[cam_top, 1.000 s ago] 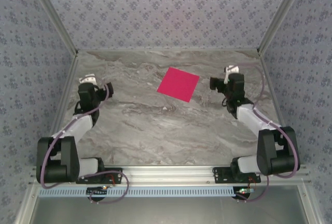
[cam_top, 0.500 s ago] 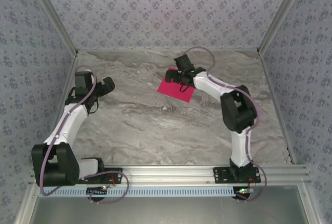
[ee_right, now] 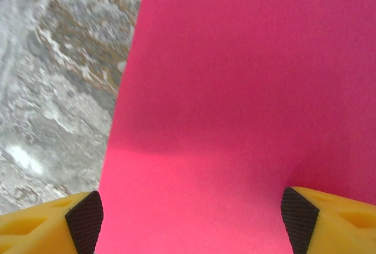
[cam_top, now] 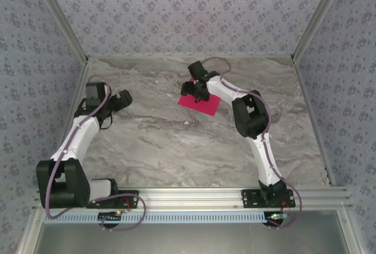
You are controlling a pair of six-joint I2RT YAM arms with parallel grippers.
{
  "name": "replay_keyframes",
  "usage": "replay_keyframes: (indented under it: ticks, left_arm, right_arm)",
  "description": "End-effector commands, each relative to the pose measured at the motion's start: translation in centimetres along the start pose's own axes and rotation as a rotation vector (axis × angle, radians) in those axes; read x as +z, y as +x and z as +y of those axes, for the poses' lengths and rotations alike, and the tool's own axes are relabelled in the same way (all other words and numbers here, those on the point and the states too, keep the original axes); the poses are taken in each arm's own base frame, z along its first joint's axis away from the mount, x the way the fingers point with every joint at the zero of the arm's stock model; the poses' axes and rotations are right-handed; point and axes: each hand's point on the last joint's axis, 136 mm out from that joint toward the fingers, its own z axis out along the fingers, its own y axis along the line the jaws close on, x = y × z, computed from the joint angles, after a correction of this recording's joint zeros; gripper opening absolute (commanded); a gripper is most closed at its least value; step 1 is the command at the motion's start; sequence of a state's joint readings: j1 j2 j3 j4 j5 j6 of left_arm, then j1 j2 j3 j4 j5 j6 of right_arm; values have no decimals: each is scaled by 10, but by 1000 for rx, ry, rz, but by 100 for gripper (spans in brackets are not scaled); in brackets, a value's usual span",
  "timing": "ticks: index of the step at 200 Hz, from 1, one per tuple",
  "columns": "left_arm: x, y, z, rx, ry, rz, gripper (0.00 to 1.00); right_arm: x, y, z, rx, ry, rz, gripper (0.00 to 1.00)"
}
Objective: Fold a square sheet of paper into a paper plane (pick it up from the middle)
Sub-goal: Move the square sheet of paper to the center of the table.
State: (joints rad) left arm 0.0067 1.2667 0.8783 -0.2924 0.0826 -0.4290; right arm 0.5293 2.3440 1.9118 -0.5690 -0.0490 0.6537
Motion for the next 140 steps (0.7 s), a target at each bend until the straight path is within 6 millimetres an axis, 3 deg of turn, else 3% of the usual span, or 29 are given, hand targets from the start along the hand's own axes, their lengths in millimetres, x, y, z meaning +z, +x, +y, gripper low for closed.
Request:
replay_keyframes:
  ticks: [1, 23, 43, 78, 90, 103, 113, 129, 132, 140]
  left_arm:
    - [2, 1, -2, -3, 13, 21, 99]
    - [6, 5, -2, -9, 14, 37, 99]
    - [9, 7, -2, -16, 19, 49, 99]
    - [14, 11, -4, -24, 29, 70, 99]
    - [14, 12, -5, -25, 32, 75, 99]
    - [15, 13, -6, -26, 37, 78, 99]
    - [15, 13, -7, -25, 40, 80, 99]
    - [16, 14, -8, -24, 40, 85, 99]
    - [16, 14, -7, -24, 38, 85, 99]
    - [16, 14, -7, -26, 36, 85, 99]
  right_arm:
    - [14, 56, -19, -63, 68, 190, 85]
    - [8, 102, -33, -142, 86, 294, 85]
    - [-10, 150, -48, -221, 108, 363, 85]
    - [-49, 251, -101, -316, 229, 528, 85]
    - [-62, 268, -110, -306, 235, 556, 85]
    - [-77, 266, -107, -289, 224, 543, 85]
    - [-89, 253, -96, -292, 205, 506, 85]
    - [-108, 221, -76, -283, 164, 427, 87]
    - [-113, 207, -68, -273, 150, 391, 87]
    - [-119, 190, -66, -236, 147, 363, 87]
